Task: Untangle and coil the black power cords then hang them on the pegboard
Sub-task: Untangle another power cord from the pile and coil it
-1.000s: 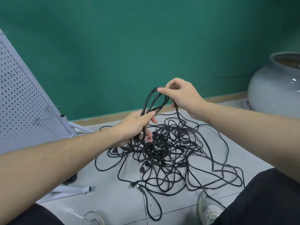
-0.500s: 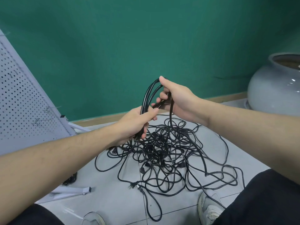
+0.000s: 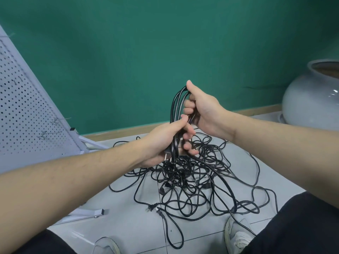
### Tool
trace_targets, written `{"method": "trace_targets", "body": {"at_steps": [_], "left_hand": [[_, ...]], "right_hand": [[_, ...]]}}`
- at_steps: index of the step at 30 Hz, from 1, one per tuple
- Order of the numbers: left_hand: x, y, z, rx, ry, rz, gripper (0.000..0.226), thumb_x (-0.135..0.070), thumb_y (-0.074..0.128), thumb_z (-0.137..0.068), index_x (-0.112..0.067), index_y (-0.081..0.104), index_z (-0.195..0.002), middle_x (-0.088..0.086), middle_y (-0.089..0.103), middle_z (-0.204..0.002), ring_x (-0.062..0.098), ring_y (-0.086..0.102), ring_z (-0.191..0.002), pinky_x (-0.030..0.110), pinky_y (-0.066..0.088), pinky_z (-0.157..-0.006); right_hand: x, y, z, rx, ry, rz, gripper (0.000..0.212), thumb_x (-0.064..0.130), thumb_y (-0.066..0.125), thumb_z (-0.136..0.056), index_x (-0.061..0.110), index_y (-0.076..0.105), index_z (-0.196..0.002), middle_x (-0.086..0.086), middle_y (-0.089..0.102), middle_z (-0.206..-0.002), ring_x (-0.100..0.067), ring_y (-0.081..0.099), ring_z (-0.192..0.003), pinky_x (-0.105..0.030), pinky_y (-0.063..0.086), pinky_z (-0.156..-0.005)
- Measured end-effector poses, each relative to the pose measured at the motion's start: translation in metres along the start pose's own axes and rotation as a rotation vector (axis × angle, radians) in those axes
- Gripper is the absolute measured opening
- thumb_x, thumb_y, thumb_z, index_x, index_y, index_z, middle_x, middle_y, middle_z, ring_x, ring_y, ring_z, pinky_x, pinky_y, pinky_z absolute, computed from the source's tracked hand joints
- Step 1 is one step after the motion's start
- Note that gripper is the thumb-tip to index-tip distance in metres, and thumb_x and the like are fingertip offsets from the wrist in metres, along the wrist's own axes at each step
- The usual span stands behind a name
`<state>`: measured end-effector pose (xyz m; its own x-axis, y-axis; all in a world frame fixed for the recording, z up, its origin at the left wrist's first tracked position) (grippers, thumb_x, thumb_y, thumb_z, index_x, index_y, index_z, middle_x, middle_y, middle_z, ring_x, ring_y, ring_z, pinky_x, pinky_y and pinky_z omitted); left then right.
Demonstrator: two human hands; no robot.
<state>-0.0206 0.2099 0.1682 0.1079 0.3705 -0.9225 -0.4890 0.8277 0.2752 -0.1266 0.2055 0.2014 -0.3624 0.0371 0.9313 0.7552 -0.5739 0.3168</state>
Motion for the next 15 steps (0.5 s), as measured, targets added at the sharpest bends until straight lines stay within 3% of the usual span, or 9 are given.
{"method": "trace_targets", "body": {"at_steps": [3,6,9,11,13,15], "left_hand": [[-0.001,-0.009,-0.003,-0.064,0.052,0.0,0.038,-0.037,0.047,-0.107,-0.01,0.058,-0.081,-0.002,0.04,-0.064,0.013,0.039,-0.051,0.04,0.063,-0.07],[-0.012,-0.03,-0.009,-0.192,0.144,0.018,0.038,-0.038,0.05,-0.106,-0.011,0.059,-0.082,-0.003,0.041,-0.062,0.013,0.041,-0.049,0.04,0.058,-0.068],[-0.028,-0.056,-0.009,-0.342,0.226,0.031,0.037,-0.042,0.05,-0.106,-0.014,0.06,-0.084,-0.003,0.04,-0.066,0.014,0.044,-0.047,0.032,0.049,-0.056],[-0.04,-0.07,-0.006,-0.423,0.278,-0.004,0.036,-0.043,0.049,-0.107,-0.016,0.061,-0.085,-0.005,0.04,-0.066,0.012,0.041,-0.048,0.027,0.043,-0.05],[-0.049,-0.082,-0.003,-0.473,0.31,-0.023,0.037,-0.044,0.048,-0.107,-0.019,0.062,-0.084,-0.006,0.041,-0.065,0.012,0.038,-0.051,0.027,0.04,-0.051],[-0.055,-0.093,-0.002,-0.513,0.323,-0.092,0.041,-0.048,0.048,-0.106,-0.025,0.067,-0.077,-0.009,0.042,-0.065,0.012,0.036,-0.056,0.031,0.04,-0.064]], "right_hand": [[-0.008,0.001,0.0,0.067,0.053,0.07,0.052,0.067,0.042,-0.098,0.019,0.046,-0.078,-0.003,0.06,-0.072,-0.021,0.059,-0.058,-0.032,0.05,-0.063],[-0.033,0.017,0.016,0.324,0.227,0.182,0.074,0.081,0.022,-0.093,0.014,0.051,-0.104,-0.007,0.059,-0.082,-0.025,0.061,-0.066,-0.036,0.054,-0.072],[-0.057,0.025,0.029,0.511,0.335,0.358,0.074,0.082,0.025,-0.091,0.019,0.054,-0.118,-0.004,0.062,-0.082,-0.028,0.064,-0.079,-0.042,0.05,-0.087],[-0.066,0.019,0.03,0.506,0.387,0.497,0.063,0.074,0.035,-0.095,0.022,0.051,-0.127,-0.007,0.063,-0.085,-0.026,0.065,-0.076,-0.039,0.056,-0.077],[-0.075,0.009,0.033,0.517,0.441,0.672,0.045,0.061,0.046,-0.099,0.019,0.053,-0.112,-0.003,0.056,-0.077,-0.017,0.057,-0.063,-0.03,0.053,-0.062],[-0.081,0.005,0.038,0.573,0.468,0.8,0.032,0.048,0.052,-0.102,0.018,0.051,-0.093,0.004,0.045,-0.064,-0.011,0.045,-0.053,-0.023,0.042,-0.053]]}}
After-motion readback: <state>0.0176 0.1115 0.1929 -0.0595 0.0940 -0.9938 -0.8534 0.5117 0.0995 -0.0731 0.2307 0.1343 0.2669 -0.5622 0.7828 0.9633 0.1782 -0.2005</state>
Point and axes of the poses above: each hand's wrist, its own z-axis away from the middle knuckle, its own y-axis out of the palm, x = y × z, the point moved 10 cm from there along -z, towards the middle knuckle
